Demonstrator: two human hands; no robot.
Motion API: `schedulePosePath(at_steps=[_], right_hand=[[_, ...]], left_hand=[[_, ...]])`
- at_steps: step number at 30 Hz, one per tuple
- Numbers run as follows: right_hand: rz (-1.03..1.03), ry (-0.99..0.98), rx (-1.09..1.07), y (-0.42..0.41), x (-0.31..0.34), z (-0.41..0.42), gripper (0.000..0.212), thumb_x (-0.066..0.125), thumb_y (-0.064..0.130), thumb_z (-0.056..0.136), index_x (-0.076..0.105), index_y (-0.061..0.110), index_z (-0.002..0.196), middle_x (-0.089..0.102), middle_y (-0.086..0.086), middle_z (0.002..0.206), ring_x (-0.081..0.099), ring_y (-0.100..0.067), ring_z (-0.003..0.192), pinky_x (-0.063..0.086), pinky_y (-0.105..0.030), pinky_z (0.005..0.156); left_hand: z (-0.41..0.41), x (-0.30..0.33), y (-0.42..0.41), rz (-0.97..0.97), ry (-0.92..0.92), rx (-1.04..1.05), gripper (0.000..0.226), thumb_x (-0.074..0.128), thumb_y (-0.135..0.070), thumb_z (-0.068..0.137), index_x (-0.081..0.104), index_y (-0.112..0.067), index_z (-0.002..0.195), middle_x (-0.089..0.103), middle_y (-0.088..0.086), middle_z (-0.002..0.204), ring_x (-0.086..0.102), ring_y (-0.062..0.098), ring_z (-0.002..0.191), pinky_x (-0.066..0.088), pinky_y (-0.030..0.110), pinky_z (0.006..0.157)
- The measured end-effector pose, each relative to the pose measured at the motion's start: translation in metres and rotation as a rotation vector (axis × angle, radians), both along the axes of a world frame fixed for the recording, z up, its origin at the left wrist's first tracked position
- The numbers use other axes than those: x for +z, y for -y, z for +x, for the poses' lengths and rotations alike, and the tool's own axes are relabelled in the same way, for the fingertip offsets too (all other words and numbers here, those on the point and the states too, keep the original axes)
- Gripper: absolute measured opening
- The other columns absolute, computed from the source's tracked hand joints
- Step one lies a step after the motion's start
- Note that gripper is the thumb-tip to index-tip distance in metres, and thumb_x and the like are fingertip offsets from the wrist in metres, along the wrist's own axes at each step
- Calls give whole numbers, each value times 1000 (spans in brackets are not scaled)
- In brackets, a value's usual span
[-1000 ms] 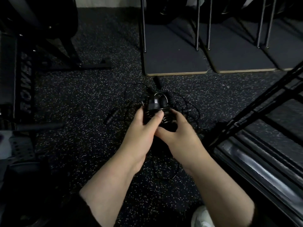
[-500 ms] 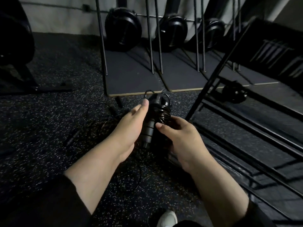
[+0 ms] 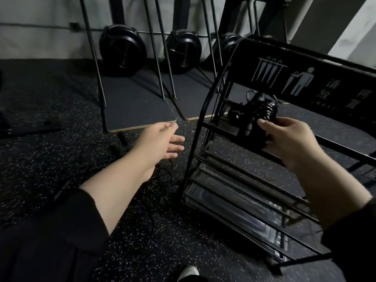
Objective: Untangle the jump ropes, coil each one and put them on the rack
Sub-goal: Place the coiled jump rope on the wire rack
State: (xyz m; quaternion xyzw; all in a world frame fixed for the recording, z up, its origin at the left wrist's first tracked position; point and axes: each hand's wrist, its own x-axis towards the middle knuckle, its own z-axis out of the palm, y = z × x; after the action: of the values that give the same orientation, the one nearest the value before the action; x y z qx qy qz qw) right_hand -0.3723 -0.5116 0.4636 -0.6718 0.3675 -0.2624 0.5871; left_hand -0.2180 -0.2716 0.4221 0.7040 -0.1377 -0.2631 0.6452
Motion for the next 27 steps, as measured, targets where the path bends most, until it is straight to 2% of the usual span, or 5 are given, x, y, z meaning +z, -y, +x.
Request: schedulePosePath(at_steps=[5,10,17,22,27], right_hand=[[35,-129,-88,69,-13,-7,34,81,22,88,70,-1,110,78,-16,106,78,-31,85,64,-48,82],[62,-236,-136,100,-31,4,31,82,21,87,68,1,106,74,-13,101,73,-14,53,53,-23,38],[161,-250,-164,113,-56,24,28,83,27,85,64,8,90,72,-12,108,71,-17,77,62,-30,49],[-108,-491,-260,117,-61,31,55,81,60,78,62,9,83,65,-13,81,64,-29,67,60,-43,69],[-286,-641,-266,114,-53,36,59,69,62,89,52,7,75,56,-14,68,54,-29,60,43,-37,59]], left_hand=[[-1,3,19,17,26,-23,28,51,-33,107,62,-15,125,78,8,103,77,27,93,61,43,85],[2,-4,25,50,23,-17,26,50,-32,108,64,-15,121,77,11,105,76,29,95,61,45,87],[8,-13,27,75,31,-31,26,48,-33,109,65,-16,117,76,9,105,76,28,96,61,43,87],[10,-14,25,76,30,-33,25,47,-32,109,64,-16,117,76,11,107,75,29,97,60,43,86],[10,-15,19,59,15,-14,26,48,-31,108,64,-14,118,75,14,109,74,23,87,58,40,81]])
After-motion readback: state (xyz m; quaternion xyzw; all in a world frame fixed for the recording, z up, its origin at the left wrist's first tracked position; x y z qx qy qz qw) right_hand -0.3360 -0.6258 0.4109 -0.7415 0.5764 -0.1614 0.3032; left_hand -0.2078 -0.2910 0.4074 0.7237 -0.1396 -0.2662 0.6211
